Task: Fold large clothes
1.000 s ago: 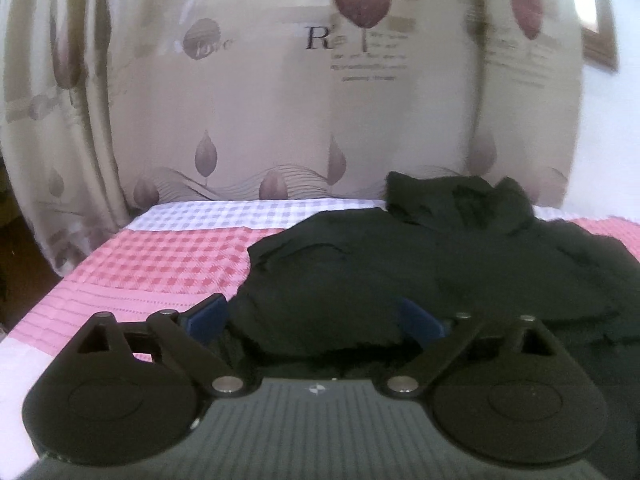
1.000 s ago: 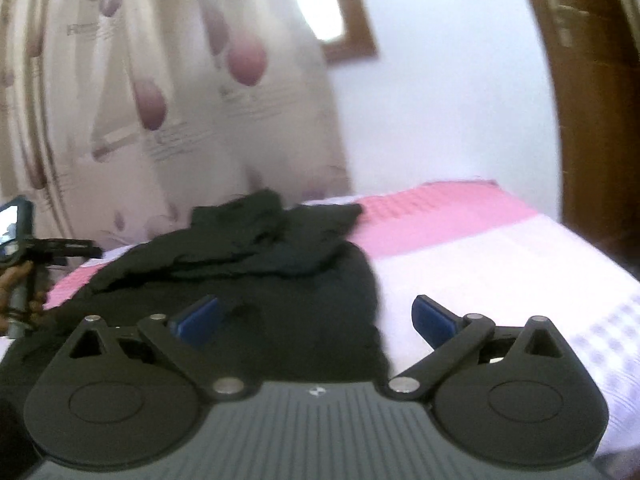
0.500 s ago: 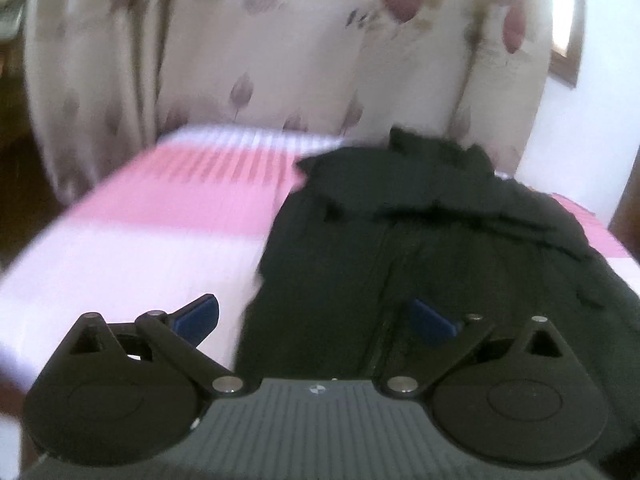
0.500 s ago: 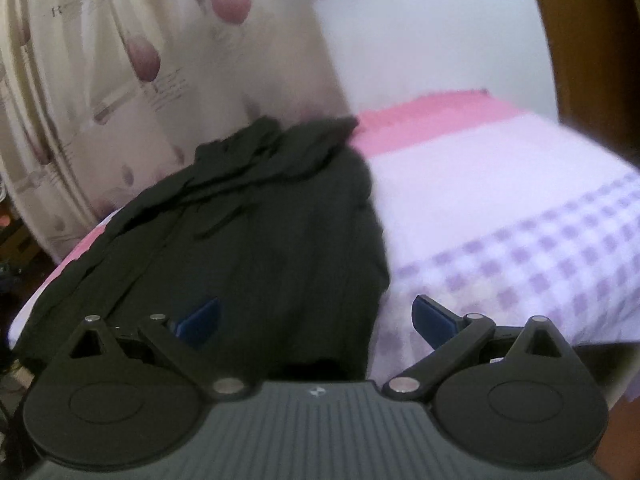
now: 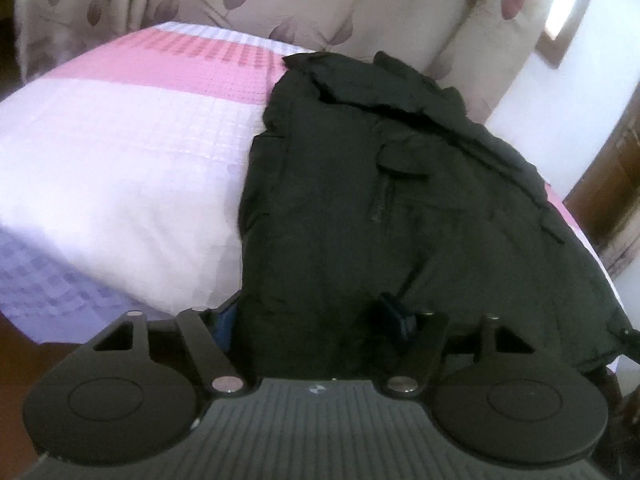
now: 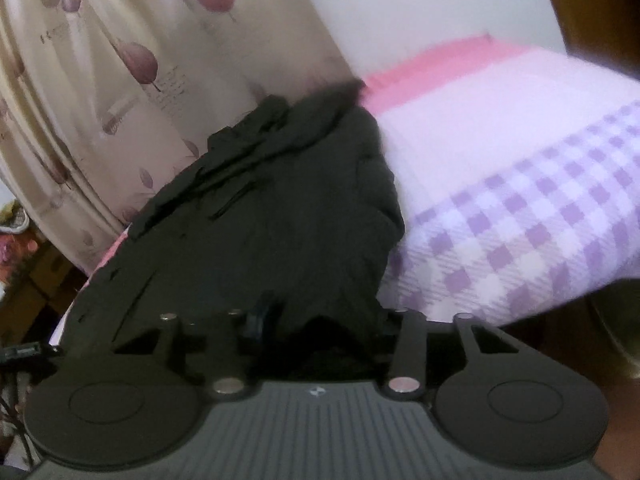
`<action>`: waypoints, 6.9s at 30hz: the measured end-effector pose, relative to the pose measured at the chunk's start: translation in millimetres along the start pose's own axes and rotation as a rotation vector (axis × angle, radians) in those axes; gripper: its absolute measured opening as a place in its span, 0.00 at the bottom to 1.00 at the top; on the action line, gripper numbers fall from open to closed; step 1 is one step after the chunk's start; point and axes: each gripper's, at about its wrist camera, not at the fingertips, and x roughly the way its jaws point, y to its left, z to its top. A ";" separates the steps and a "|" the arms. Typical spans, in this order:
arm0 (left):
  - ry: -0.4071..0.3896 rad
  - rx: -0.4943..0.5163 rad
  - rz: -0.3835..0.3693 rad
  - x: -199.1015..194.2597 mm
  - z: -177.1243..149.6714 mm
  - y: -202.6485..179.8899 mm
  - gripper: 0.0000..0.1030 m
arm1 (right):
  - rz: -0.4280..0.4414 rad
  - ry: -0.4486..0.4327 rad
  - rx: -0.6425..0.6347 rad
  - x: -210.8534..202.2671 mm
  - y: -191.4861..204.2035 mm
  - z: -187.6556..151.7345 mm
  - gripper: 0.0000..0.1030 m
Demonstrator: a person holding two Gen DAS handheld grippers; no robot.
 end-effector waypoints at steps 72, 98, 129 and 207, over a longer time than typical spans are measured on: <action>-0.450 -0.031 -0.161 -119.2 86.0 -58.8 0.14 | 0.462 -0.239 0.267 -49.4 30.6 114.7 0.17; -0.408 -0.112 0.068 70.8 240.0 -58.3 0.20 | 0.282 -0.203 0.316 144.9 7.7 245.1 0.17; -0.465 0.039 0.037 136.0 240.1 -102.6 0.86 | 0.176 -0.235 0.134 204.9 27.9 254.8 0.56; -0.367 0.136 0.294 135.5 221.9 -85.5 0.98 | 0.003 -0.322 -0.407 108.6 107.0 174.4 0.96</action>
